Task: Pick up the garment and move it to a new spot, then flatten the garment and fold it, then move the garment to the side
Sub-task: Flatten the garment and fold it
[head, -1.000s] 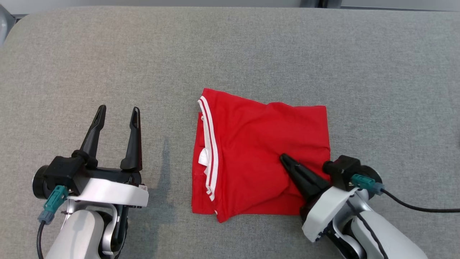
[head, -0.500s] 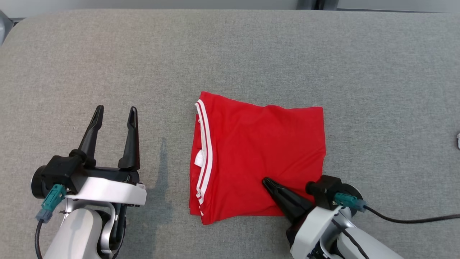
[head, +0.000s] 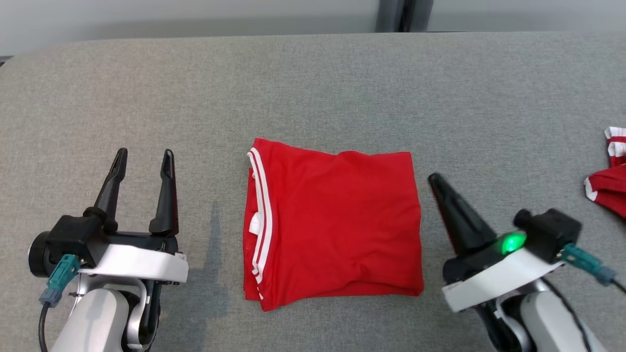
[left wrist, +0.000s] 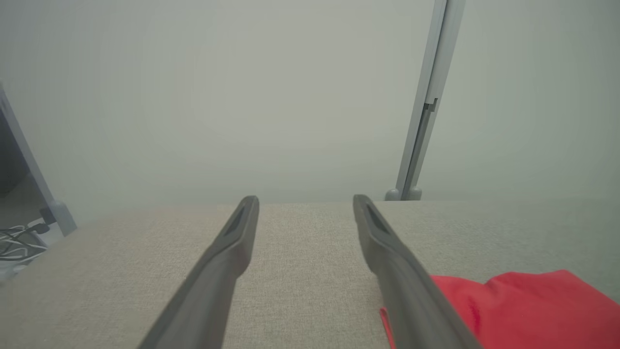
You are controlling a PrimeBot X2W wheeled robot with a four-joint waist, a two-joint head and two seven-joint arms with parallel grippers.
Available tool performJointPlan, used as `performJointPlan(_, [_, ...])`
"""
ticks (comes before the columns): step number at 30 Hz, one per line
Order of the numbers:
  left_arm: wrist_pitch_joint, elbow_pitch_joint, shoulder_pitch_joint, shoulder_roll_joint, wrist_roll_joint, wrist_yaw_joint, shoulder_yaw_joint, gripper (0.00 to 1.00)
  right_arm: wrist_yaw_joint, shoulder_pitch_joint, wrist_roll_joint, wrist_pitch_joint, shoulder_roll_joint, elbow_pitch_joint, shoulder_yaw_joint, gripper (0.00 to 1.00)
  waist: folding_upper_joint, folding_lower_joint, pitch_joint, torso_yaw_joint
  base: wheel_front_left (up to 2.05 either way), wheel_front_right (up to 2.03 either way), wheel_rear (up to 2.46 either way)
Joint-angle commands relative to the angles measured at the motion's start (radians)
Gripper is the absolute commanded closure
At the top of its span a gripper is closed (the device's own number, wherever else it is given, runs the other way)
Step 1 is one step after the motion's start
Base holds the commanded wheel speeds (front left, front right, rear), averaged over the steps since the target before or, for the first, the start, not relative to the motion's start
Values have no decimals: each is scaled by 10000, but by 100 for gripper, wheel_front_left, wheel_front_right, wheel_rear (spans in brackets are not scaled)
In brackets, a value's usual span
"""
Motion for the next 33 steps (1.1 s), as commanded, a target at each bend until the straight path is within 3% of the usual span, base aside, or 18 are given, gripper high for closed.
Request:
performJointPlan(1, [33,-54,77,55,53,42,39,0,1,128,-143,52,42,-177,-324,100,0,0,-76,-62,0,0,0])
performJointPlan(3, [76,-122,132,126,102,100,42,0,1,166,-548,85,141,-414,-1050,97,0,0,-145,-116,0,0,0])
performJointPlan(4, [88,-149,143,171,130,121,34,0,1,159,-662,74,245,-519,-1406,77,0,0,-175,-135,0,0,0])
performJointPlan(5, [122,-169,157,188,132,147,32,0,1,160,-839,99,315,-608,-1704,7,0,0,-211,-157,0,0,0])
performJointPlan(6, [154,-193,162,206,123,160,37,0,1,152,-1017,126,330,-697,-1978,0,0,0,-257,-177,0,0,0])
performJointPlan(15, [332,-453,465,308,122,280,-51,0,1,503,-2025,498,451,-937,-3689,0,0,0,-719,-257,0,0,0])
performJointPlan(33, [511,-617,1536,592,15,456,-136,0,1,1832,-2611,1065,498,-878,-4107,0,0,0,-2062,-145,0,0,0])
